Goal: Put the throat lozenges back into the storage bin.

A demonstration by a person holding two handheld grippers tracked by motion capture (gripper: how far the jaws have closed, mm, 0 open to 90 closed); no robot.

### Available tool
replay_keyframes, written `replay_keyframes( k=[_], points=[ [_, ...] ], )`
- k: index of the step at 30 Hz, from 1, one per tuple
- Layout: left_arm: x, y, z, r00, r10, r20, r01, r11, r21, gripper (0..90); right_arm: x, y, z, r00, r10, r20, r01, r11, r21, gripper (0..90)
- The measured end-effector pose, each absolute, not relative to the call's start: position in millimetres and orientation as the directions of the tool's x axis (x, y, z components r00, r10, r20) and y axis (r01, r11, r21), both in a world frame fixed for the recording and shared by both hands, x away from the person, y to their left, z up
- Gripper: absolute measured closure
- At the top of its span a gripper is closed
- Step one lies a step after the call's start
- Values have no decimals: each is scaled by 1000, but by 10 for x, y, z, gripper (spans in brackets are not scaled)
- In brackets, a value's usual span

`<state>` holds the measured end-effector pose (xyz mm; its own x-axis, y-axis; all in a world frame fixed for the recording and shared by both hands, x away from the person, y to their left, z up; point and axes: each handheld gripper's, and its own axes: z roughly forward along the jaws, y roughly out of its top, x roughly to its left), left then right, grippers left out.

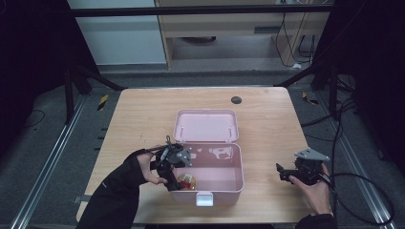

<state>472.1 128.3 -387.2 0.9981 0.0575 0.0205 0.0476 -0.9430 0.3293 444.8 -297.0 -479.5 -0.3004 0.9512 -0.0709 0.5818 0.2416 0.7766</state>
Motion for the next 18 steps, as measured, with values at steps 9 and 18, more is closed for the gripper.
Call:
replay_keyframes(
  k=[9,18],
  points=[
    [4680,1385,-3660,996,80,44,54,-906,419,225,4447,-2980,-4794,-298,952,-71,580,240,778,5],
    [4654,1580,-3451,990,126,58,83,-873,481,255,4443,-2982,-4796,-292,954,-66,585,233,777,5]
  ],
)
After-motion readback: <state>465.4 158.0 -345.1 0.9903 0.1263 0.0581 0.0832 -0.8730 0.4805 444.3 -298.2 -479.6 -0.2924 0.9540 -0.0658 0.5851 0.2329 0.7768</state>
